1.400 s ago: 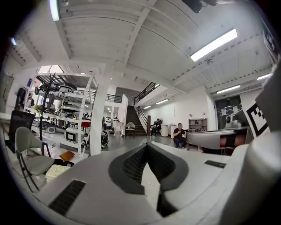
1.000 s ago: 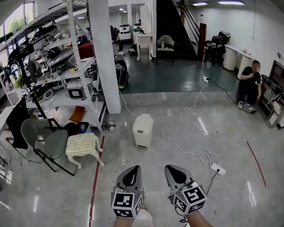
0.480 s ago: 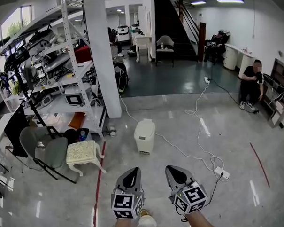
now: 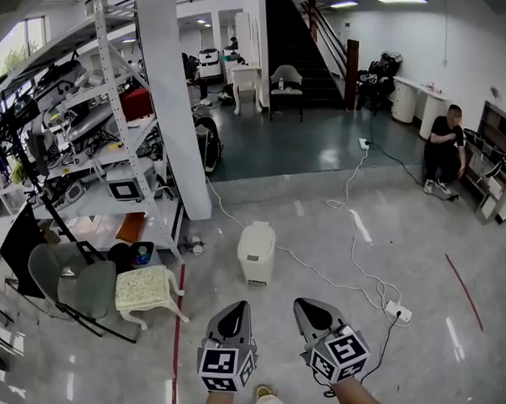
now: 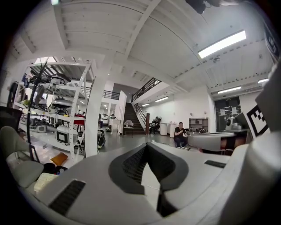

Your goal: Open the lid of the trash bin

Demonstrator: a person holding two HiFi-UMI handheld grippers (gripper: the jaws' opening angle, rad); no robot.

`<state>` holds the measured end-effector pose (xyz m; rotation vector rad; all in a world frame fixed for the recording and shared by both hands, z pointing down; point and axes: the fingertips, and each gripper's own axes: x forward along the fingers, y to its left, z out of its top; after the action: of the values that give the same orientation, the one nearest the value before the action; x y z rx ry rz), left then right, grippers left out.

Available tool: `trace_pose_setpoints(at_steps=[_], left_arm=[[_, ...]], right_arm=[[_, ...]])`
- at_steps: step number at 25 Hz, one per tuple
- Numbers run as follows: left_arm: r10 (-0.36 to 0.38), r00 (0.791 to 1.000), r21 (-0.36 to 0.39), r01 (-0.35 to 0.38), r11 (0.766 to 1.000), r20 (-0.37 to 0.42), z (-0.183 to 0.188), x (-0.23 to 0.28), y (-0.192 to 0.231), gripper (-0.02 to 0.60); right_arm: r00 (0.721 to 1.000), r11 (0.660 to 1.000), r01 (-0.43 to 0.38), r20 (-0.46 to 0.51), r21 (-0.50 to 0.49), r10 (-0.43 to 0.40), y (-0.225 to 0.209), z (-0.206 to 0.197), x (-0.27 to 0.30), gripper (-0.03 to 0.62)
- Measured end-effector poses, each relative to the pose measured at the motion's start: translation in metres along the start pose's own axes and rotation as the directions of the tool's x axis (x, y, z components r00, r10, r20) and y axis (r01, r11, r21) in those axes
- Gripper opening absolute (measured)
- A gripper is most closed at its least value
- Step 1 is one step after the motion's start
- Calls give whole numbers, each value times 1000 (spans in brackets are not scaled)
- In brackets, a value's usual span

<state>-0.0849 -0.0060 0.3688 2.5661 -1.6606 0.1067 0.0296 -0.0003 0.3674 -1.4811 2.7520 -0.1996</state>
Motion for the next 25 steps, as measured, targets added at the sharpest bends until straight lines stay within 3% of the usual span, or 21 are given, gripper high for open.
trace_pose_setpoints(at_steps=[15,25], left_arm=[[-86,996,-1,86,996,-7,1,61,46,-3],[-86,996,-7,86,996,-13,0,90,74,-3]], right_arm=[[997,997,78,8,-4,-78,-29,4,65,32],[997,997,75,0,-11,-75,-40,5,106,32]])
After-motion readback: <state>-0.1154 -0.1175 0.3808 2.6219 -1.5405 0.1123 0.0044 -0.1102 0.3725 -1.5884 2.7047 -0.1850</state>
